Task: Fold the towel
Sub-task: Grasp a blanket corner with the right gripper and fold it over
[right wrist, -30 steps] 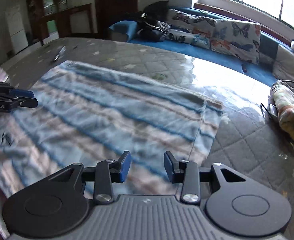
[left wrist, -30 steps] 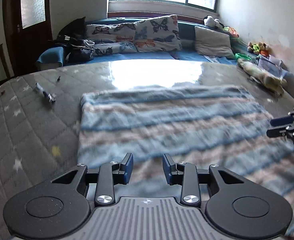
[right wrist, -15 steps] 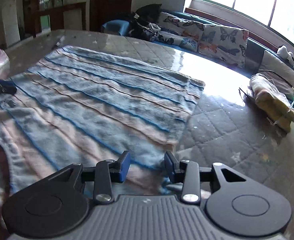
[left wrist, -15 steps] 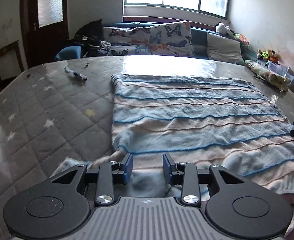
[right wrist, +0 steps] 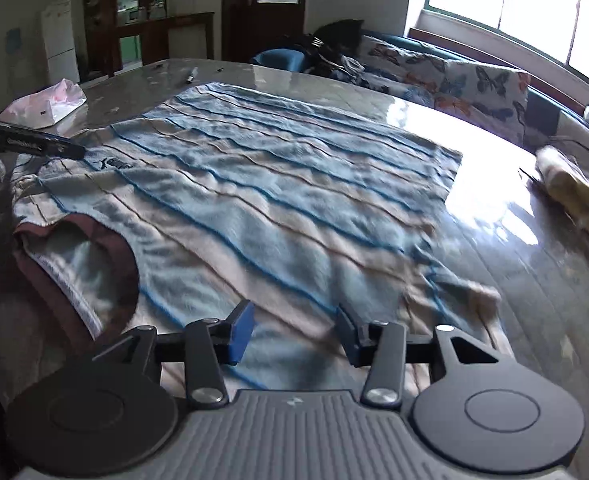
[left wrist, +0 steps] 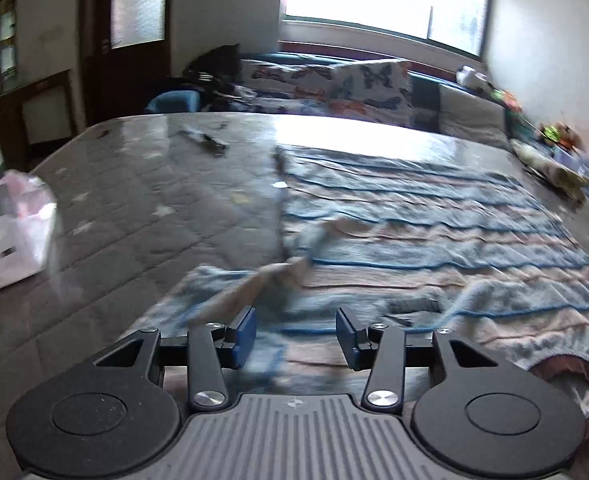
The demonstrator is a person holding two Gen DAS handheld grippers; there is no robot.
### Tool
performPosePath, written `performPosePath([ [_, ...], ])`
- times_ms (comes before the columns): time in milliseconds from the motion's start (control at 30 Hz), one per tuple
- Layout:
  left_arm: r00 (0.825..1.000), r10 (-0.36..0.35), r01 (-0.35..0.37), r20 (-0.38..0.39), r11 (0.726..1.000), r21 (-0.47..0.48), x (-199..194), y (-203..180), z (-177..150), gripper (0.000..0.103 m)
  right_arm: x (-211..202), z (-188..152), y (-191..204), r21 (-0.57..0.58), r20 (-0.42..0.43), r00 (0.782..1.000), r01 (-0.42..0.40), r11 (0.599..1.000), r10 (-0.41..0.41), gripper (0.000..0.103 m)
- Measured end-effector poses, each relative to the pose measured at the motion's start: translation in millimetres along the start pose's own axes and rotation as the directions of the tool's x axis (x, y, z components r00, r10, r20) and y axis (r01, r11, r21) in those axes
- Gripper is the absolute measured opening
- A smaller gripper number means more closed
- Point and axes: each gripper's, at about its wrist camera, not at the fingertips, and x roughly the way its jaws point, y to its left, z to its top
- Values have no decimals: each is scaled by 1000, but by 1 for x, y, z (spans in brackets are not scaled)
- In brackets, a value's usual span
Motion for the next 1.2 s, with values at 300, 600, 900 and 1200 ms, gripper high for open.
performPosePath([
  [300, 993, 118, -118, 0, 993, -19, 5, 29, -4, 47, -21, -28, -14, 44, 4, 999, 42, 998, -43, 49],
  [600, 990, 144, -144, -3, 990, -12, 9, 39, 0, 52, -46, -40, -38, 121, -16, 997, 82, 989, -81, 49],
  [900, 990, 140, -140, 6, 990, -11, -6, 32, 8, 54, -7, -2, -64, 175, 37, 995, 84, 981, -92, 47],
  [1200, 998, 50, -52, 45, 998, 38, -23, 2, 19, 62, 9, -4, -86, 262, 28, 994, 97, 960, -108, 36],
])
